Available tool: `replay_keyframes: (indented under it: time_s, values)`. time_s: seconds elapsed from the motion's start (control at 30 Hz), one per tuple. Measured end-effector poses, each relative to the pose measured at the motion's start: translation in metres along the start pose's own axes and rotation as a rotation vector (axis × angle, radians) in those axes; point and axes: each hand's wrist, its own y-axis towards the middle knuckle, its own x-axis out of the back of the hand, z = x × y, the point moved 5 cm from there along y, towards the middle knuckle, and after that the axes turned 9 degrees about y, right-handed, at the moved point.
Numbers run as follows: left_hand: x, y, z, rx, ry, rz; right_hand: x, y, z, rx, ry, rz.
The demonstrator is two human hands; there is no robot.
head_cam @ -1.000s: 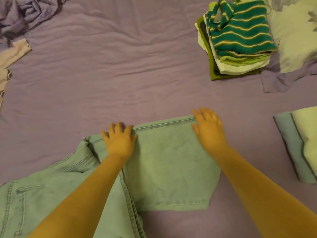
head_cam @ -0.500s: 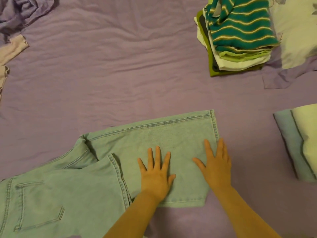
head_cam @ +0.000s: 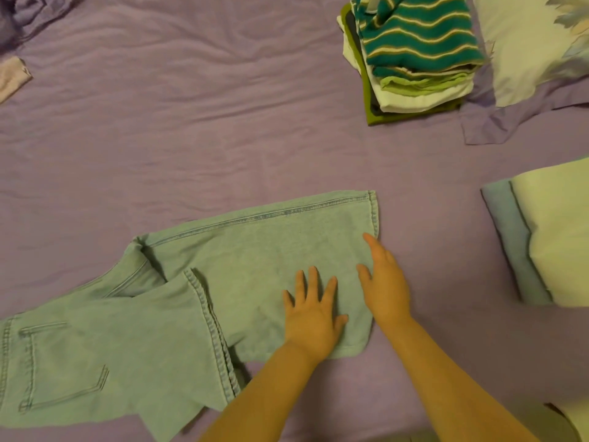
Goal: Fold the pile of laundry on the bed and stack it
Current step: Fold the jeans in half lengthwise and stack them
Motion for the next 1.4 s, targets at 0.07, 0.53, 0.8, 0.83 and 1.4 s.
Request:
replay_keyframes:
  time_s: [0.07,0.53,0.8,0.83,1.4]
  values:
    - [0.0,-0.009,-0.015,-0.039,-0.066,-0.008,0.009,0.002,0.006,0.055,-0.226,0.007]
    - [-0.023,-0.011,-0.005,0.007,0.15,0.085,0.01,-0.032,-0.042,0.171,-0.324,0.28]
    - [-0.024,-0.016,-0.017,0.011,0.167,0.048,0.025,-0.045,-0.052,0.06,-0.344,0.113]
    - [-0.025,-0.017,-0.013,0.025,0.179,0.039,0.026,-0.044,-0.05,0.073,-0.374,0.101]
    - [-0.025,-0.055,0.093,0.065,0.267,-0.003,-0.079,-0.085,0.004,0.296,-0.649,0.58]
